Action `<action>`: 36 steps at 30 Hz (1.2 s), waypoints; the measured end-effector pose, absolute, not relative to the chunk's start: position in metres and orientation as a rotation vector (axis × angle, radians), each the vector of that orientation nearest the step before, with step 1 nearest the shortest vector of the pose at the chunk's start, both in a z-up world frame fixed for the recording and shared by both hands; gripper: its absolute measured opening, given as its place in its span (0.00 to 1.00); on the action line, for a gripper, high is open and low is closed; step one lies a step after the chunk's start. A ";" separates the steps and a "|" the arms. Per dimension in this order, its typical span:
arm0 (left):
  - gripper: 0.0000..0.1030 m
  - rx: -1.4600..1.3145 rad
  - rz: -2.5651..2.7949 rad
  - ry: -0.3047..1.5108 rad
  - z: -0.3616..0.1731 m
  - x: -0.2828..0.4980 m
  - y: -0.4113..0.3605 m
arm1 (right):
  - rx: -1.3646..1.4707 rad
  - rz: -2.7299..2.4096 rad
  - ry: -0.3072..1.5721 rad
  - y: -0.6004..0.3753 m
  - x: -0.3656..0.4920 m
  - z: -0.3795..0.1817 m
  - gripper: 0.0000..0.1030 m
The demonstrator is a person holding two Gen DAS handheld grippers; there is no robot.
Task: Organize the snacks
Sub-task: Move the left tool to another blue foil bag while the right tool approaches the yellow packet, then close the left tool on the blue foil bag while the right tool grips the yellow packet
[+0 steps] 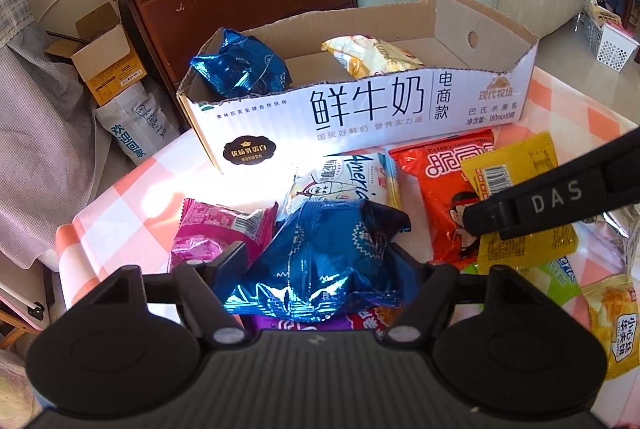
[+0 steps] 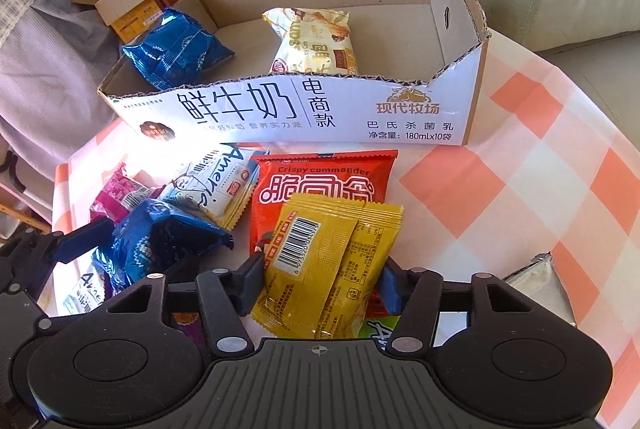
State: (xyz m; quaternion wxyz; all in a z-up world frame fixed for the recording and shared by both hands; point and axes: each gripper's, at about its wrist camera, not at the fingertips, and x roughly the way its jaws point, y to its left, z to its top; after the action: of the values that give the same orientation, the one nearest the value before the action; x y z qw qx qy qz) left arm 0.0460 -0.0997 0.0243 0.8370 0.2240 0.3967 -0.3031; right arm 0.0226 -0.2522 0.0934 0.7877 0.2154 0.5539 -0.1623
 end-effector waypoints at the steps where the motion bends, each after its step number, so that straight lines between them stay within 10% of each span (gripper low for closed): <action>1: 0.71 0.470 -0.638 0.840 0.024 0.046 -0.097 | 0.466 -0.340 1.190 -0.253 0.021 0.094 0.48; 11: 0.69 0.342 -0.608 0.867 0.033 0.054 -0.074 | 0.403 -0.261 1.134 -0.246 0.016 0.108 0.42; 17: 0.48 0.316 -0.602 0.874 0.038 0.053 -0.066 | 0.369 -0.231 1.141 -0.241 0.018 0.109 0.24; 25: 0.78 0.273 -0.602 0.926 0.030 0.064 -0.067 | 0.507 -0.261 1.162 -0.254 0.016 0.103 0.48; 36: 0.83 0.381 -0.558 0.865 0.021 0.065 -0.086 | 0.377 -0.204 1.235 -0.243 -0.003 0.110 0.56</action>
State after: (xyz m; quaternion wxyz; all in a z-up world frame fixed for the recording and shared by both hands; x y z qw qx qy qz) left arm 0.0649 -0.0857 0.0209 0.8532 0.1809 0.4112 -0.2651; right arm -0.0030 -0.2427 0.1101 0.7938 0.1752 0.5745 -0.0951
